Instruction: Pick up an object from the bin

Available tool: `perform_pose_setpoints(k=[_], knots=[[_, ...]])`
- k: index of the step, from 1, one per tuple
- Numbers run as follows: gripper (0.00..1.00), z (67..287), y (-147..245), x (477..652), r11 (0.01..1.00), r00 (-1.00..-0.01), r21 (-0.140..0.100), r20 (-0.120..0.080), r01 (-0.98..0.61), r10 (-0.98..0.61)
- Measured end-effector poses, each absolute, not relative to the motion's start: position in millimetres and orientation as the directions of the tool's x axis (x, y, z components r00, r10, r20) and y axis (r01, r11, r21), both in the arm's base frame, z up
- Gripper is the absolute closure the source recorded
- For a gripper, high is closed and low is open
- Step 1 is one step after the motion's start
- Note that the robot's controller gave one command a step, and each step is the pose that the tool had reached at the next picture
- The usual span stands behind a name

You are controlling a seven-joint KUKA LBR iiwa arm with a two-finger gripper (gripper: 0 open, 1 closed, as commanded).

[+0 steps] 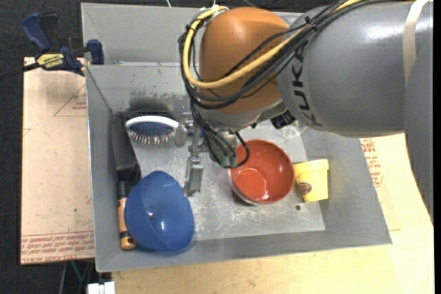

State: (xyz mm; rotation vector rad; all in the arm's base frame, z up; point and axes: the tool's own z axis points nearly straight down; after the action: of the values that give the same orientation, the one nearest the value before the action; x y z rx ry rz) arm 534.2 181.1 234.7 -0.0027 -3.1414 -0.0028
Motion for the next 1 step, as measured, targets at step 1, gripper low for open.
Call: perform_pose_setpoints(k=[1], knots=[[0.00,234.6,181.2,534.1,1.000,-1.000,0.002,0.000,0.002,0.002]])
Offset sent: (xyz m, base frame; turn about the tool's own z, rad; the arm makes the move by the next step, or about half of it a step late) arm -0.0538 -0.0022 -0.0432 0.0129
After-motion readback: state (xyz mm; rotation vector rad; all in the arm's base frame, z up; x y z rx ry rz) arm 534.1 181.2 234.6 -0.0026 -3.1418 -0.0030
